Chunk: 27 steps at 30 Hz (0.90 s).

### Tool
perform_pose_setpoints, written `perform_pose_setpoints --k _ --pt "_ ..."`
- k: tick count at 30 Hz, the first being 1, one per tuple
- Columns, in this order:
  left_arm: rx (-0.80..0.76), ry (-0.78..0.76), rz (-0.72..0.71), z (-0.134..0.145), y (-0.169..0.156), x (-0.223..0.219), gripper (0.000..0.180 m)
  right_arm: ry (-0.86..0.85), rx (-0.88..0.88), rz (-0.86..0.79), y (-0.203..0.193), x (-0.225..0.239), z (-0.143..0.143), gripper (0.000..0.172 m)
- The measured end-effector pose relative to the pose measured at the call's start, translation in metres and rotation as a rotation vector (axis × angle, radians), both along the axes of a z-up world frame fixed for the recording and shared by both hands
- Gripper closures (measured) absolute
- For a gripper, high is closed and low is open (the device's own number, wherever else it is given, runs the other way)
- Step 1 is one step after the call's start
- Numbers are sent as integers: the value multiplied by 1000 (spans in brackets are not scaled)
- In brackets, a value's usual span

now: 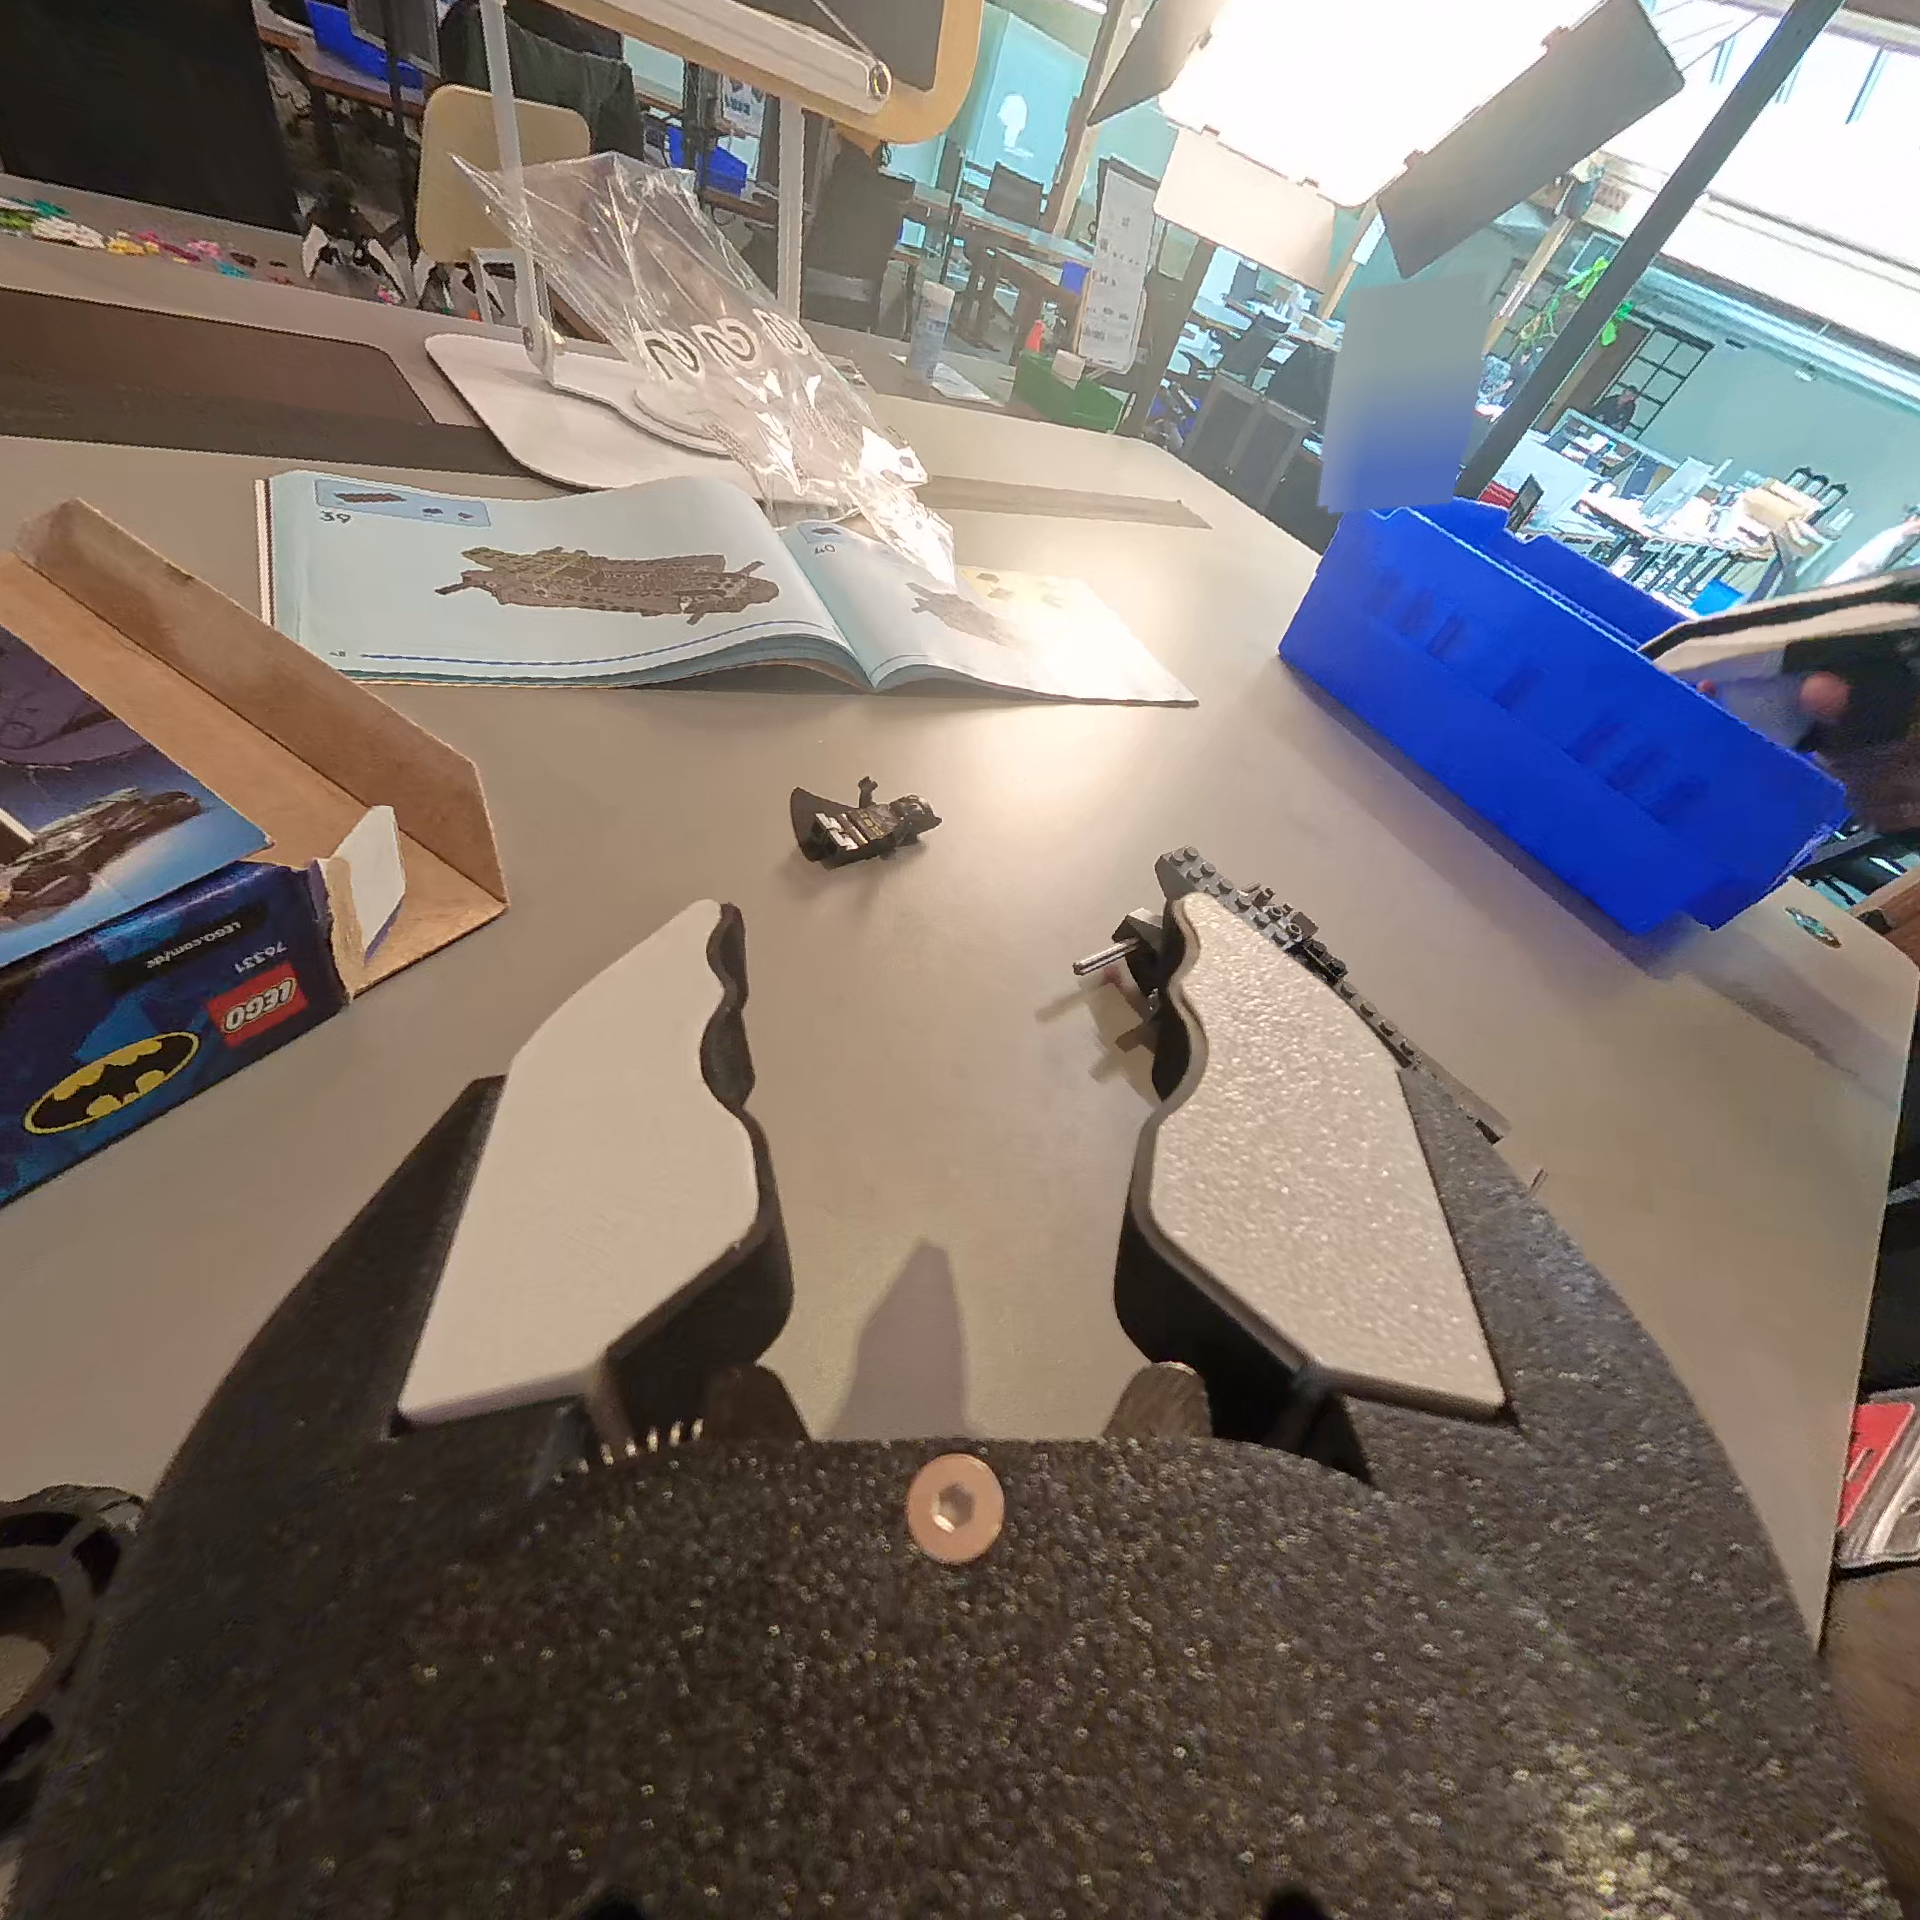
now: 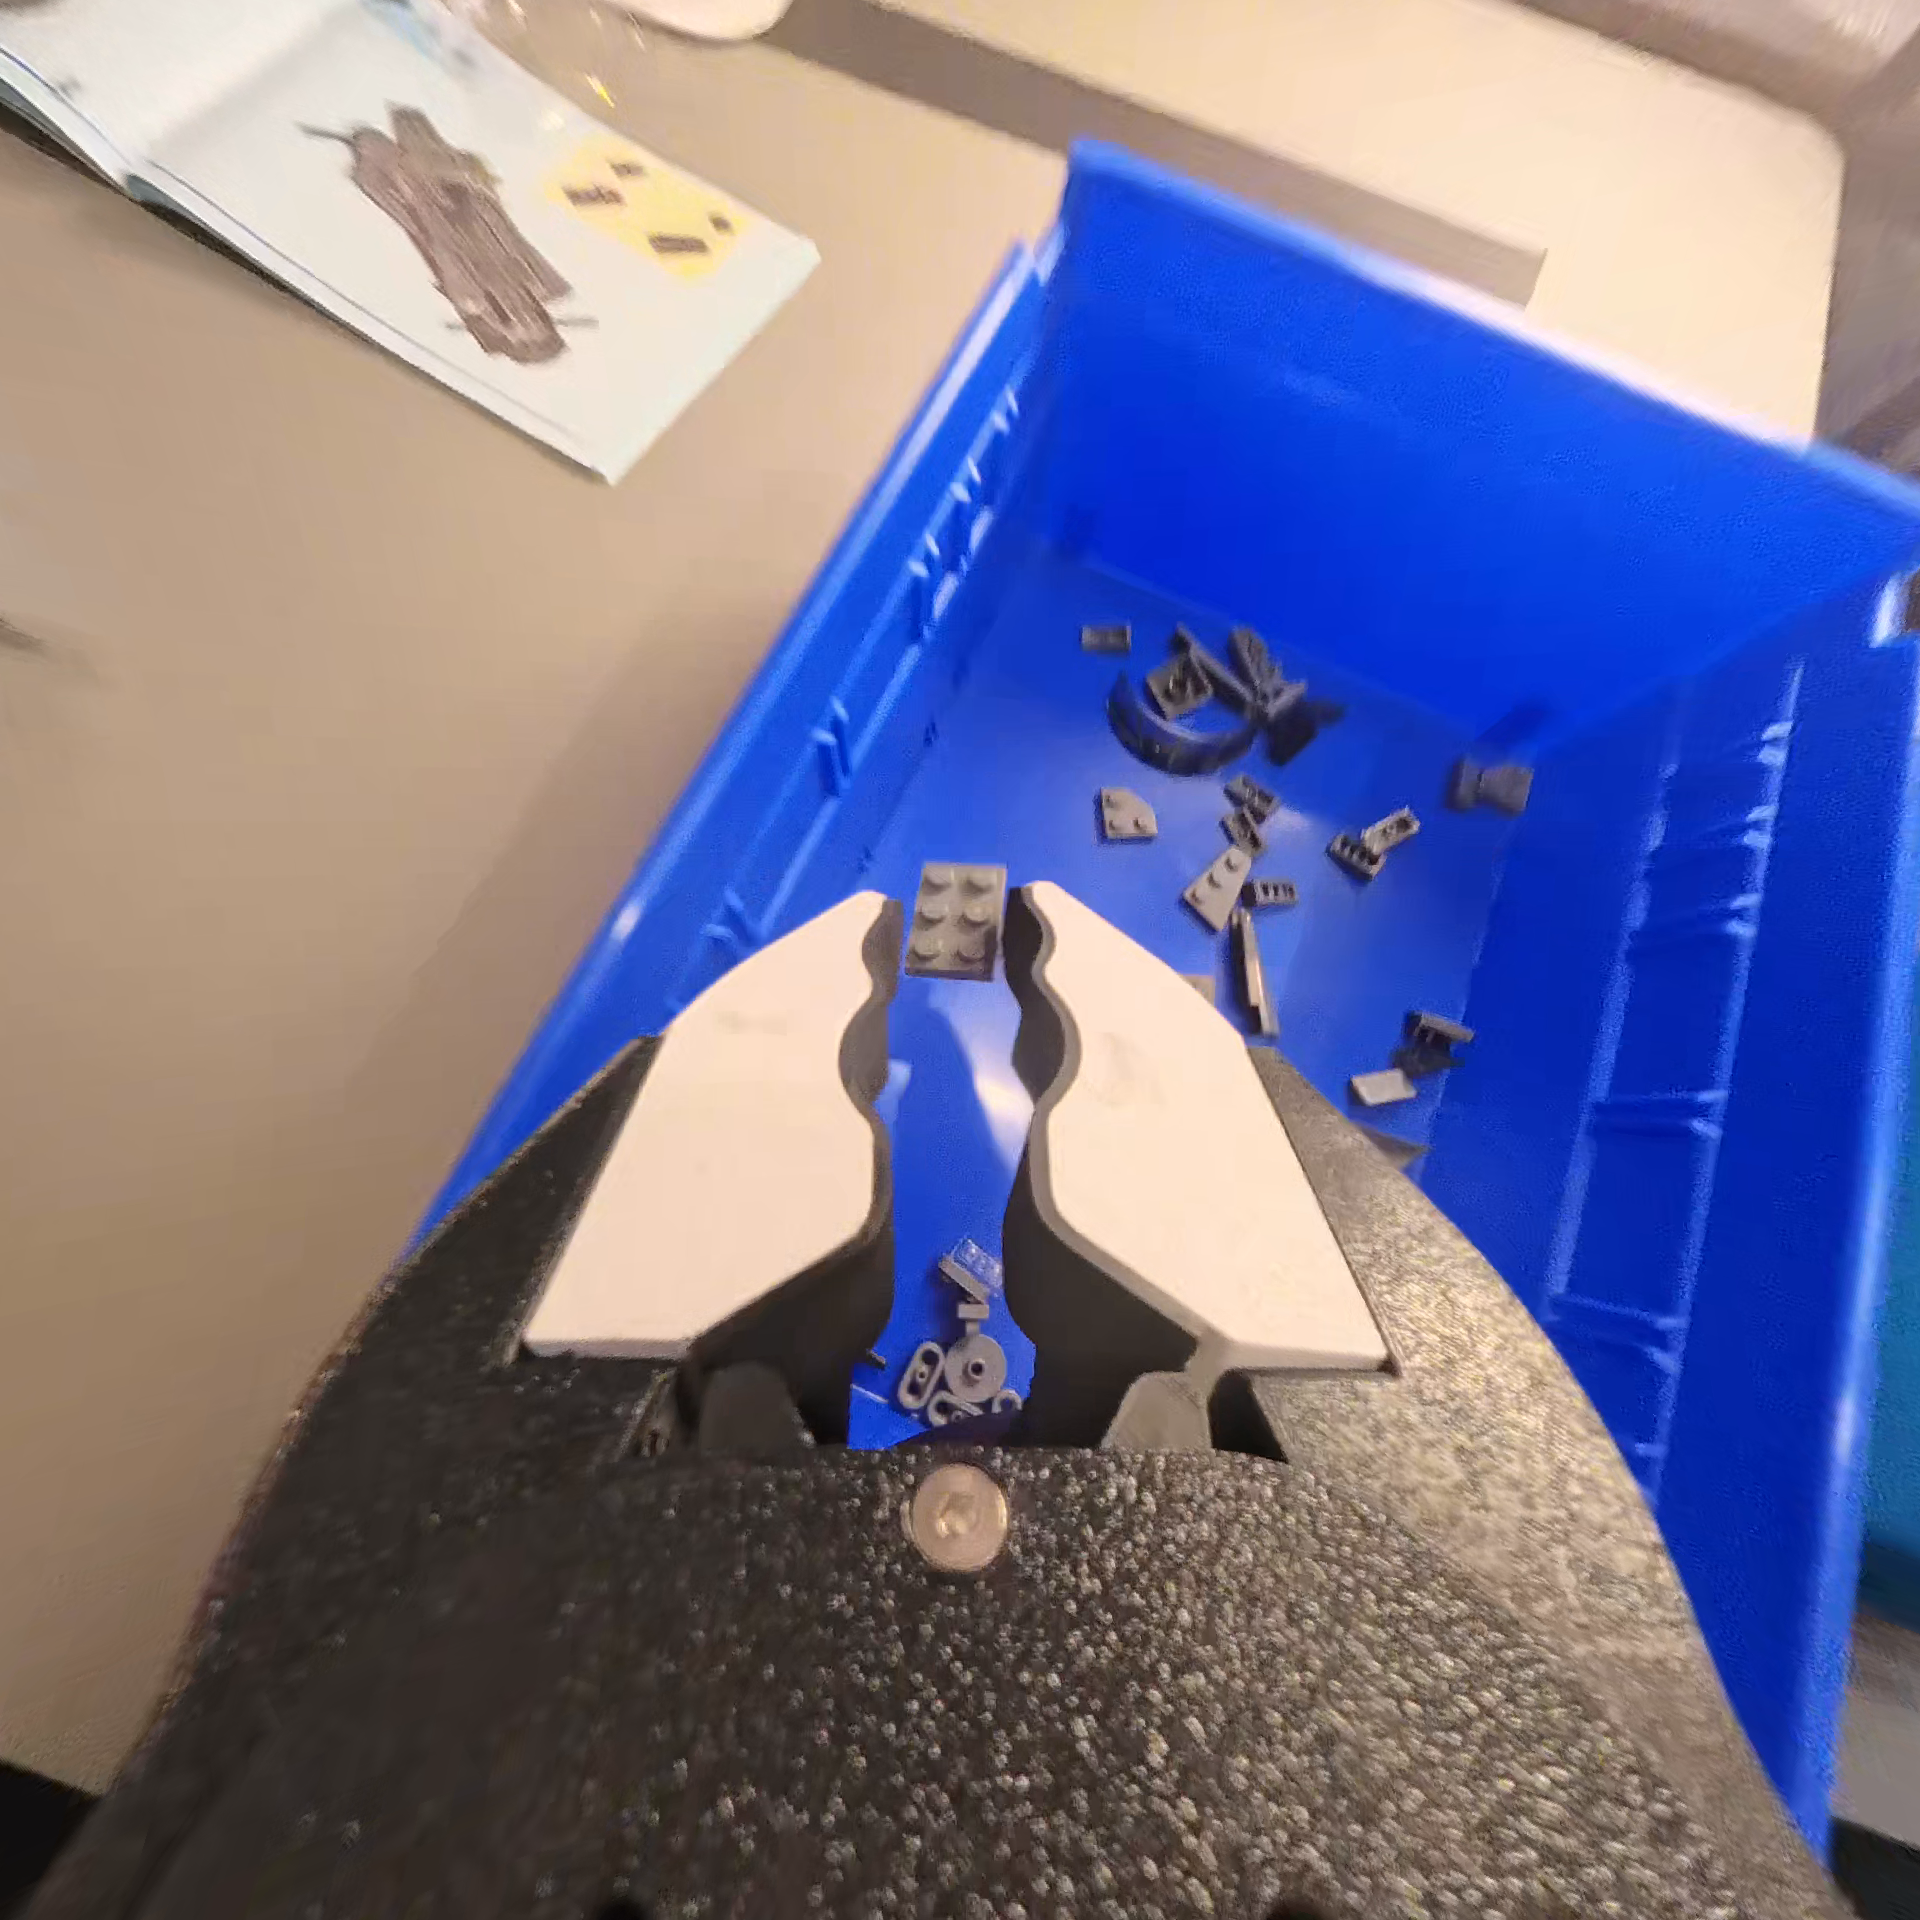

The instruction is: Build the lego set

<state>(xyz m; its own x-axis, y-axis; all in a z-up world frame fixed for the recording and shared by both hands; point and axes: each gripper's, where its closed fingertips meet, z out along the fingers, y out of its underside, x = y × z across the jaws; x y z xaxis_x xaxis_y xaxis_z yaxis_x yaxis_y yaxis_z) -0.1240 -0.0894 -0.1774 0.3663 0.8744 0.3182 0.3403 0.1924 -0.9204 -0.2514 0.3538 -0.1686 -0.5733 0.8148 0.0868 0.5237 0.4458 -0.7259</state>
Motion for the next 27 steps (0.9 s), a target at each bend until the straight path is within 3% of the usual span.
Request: perform_pose_setpoints --k 3,8,12,15,19,23,27 --pt "7 6 4 1 -1 0 104 -4 -1 -17 7 3 -7 145" --pt "6 6 4 1 -1 0 104 103 -22 -4 9 21 45 144" --pt "8 1 2 1 -1 0 104 113 -152 179 -58 58 65 140" --pt "13 -1 0 0 -1 0 104 55 -204 395 -137 92 38 134" --pt "16 10 -2 2 -1 1 104 -72 -185 643 -224 119 -36 124" --pt "33 38 0 6 -3 3 105 -89 -82 790 -259 121 -75 123" --pt "51 72 4 11 -5 5 105 -97 -65 853 -270 117 -74 122"
